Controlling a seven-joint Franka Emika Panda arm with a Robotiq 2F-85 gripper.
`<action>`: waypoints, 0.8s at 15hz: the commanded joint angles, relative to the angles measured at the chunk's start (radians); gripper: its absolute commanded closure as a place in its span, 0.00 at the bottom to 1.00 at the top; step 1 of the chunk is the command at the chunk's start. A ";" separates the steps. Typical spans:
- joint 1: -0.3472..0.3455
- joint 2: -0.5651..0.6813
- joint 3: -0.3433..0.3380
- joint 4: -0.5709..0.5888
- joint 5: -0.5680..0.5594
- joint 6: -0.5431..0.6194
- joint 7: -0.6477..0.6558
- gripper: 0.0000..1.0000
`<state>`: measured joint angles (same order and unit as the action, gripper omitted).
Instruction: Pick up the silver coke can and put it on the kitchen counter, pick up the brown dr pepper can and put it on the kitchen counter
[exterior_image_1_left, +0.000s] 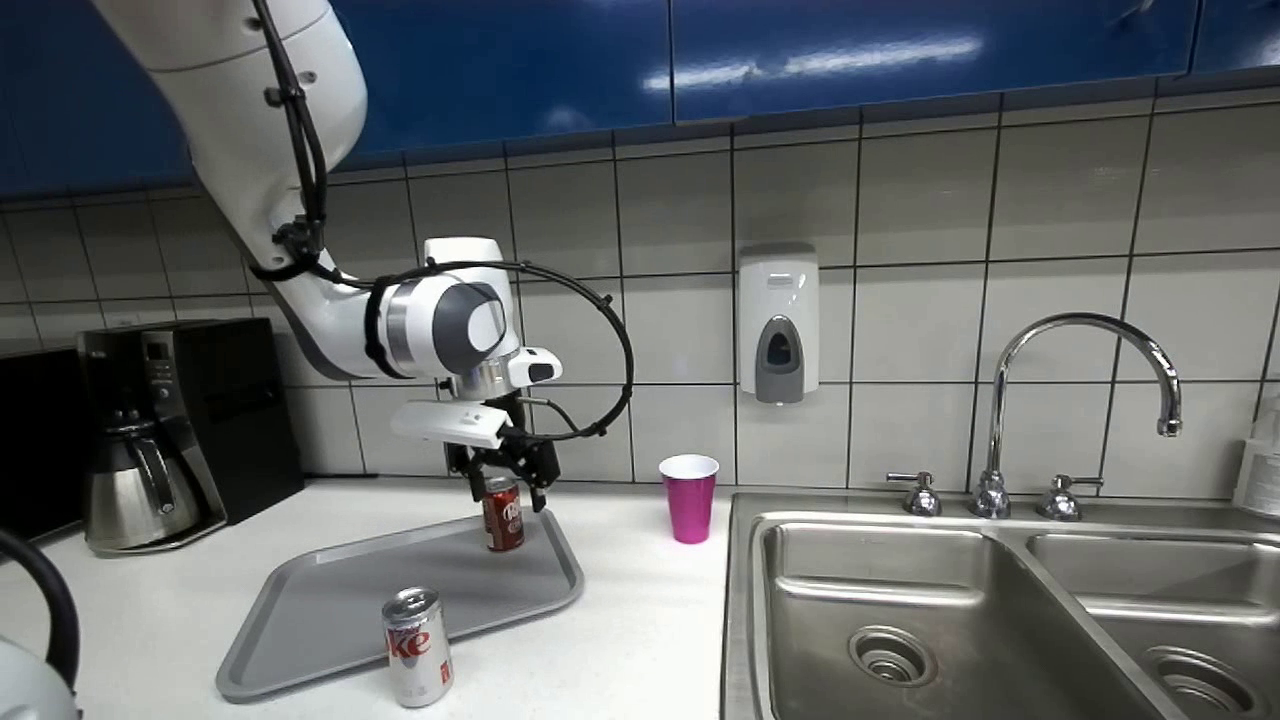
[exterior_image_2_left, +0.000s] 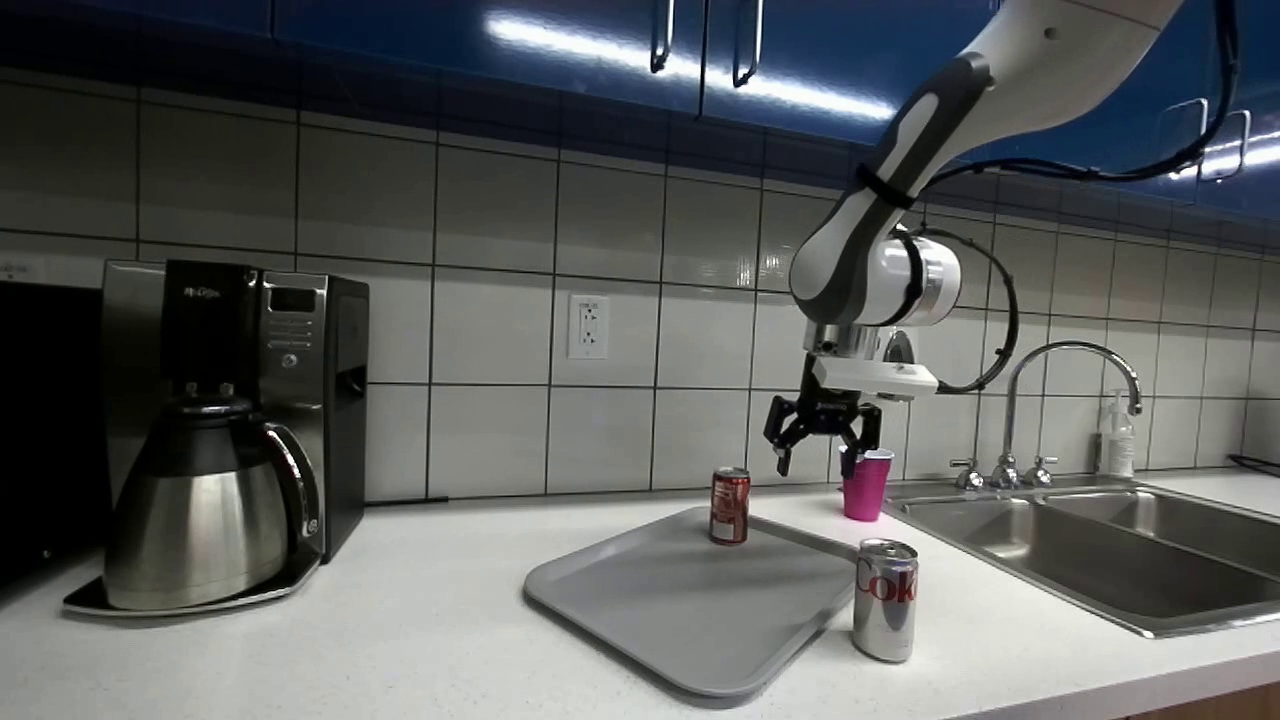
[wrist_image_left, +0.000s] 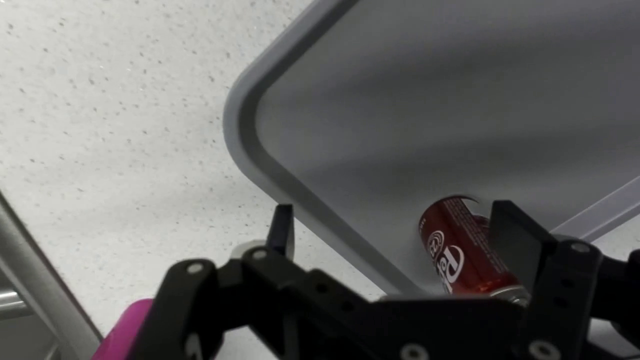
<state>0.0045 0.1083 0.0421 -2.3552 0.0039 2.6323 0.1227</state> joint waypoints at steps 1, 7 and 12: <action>0.018 0.077 0.012 0.096 0.046 -0.014 -0.060 0.00; 0.054 0.160 0.018 0.189 0.019 -0.011 -0.050 0.00; 0.071 0.224 0.015 0.265 0.013 -0.019 -0.047 0.00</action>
<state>0.0724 0.2851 0.0551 -2.1588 0.0197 2.6321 0.0943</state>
